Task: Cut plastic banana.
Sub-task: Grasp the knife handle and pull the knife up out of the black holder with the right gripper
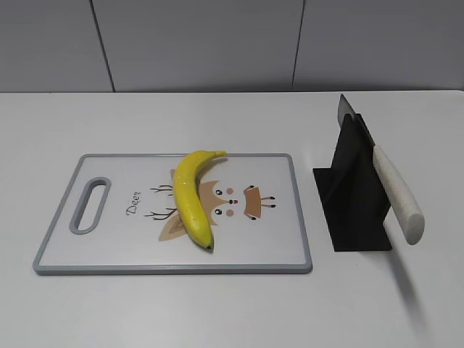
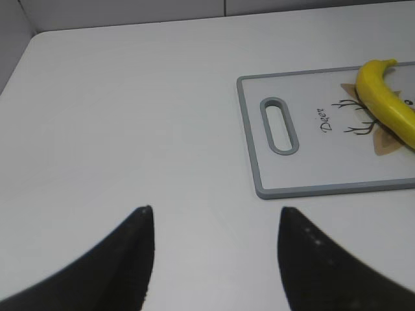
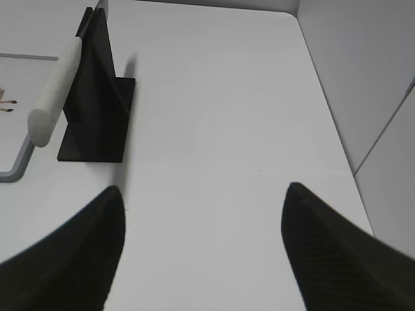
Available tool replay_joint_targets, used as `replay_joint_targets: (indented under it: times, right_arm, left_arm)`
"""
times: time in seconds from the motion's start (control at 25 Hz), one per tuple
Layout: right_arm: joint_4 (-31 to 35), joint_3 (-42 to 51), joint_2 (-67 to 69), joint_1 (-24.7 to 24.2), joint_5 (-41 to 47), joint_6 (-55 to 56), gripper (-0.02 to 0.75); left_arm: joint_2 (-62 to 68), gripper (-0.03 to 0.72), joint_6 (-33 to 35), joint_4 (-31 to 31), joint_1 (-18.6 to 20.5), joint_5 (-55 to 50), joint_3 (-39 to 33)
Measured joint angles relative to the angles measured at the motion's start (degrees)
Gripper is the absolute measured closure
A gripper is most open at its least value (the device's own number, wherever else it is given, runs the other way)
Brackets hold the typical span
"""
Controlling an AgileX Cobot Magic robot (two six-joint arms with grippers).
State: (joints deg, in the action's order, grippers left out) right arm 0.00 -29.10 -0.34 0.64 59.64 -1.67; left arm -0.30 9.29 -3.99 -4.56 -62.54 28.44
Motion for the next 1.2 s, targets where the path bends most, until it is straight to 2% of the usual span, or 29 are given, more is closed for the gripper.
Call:
replay_joint_targets:
  times: [1.04, 1.2]
  right_arm:
    - [0.0, 0.0, 0.0, 0.0, 0.0, 0.0, 0.152]
    - [0.0, 0.0, 0.0, 0.0, 0.0, 0.0, 0.172]
  left_arm:
    - [0.0, 0.098, 0.0, 0.0, 0.0, 0.0, 0.0]
    - [0.0, 0.098, 0.0, 0.0, 0.0, 0.0, 0.0]
